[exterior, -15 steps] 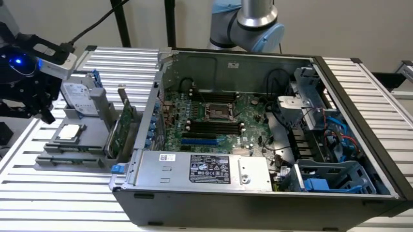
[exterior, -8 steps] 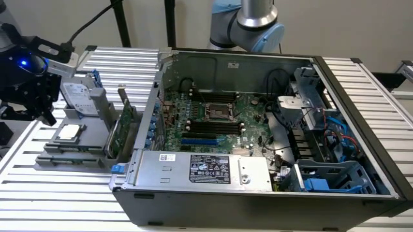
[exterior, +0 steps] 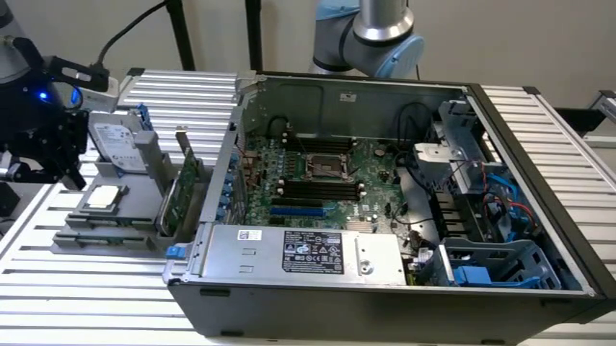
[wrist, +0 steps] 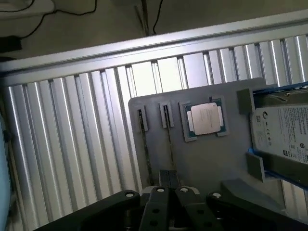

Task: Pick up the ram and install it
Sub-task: 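Pick up the ram and move it above insertion slot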

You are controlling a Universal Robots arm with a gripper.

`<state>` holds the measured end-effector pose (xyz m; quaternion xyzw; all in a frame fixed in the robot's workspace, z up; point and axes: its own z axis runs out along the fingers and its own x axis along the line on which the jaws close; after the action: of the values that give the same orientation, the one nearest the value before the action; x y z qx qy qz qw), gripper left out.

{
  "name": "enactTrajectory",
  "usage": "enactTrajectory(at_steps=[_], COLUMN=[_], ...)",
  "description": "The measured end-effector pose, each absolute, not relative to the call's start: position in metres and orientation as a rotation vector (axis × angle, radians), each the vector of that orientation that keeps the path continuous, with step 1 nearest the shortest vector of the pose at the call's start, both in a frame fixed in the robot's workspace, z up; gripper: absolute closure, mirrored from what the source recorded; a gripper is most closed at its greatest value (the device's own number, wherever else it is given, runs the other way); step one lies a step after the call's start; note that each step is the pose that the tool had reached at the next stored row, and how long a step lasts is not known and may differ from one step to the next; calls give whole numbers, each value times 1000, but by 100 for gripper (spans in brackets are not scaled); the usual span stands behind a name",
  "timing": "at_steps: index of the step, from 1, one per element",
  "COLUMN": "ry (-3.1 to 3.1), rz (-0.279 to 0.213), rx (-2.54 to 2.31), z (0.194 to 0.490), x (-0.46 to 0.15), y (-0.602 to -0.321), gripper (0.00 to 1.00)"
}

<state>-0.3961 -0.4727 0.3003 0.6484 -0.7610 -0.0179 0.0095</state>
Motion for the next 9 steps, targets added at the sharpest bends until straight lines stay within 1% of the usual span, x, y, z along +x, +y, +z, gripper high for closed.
enactTrajectory(at_steps=[9], ry=[-2248], rz=[-37], rx=[2181], z=[294], x=[-396], y=[-473], gripper=[100])
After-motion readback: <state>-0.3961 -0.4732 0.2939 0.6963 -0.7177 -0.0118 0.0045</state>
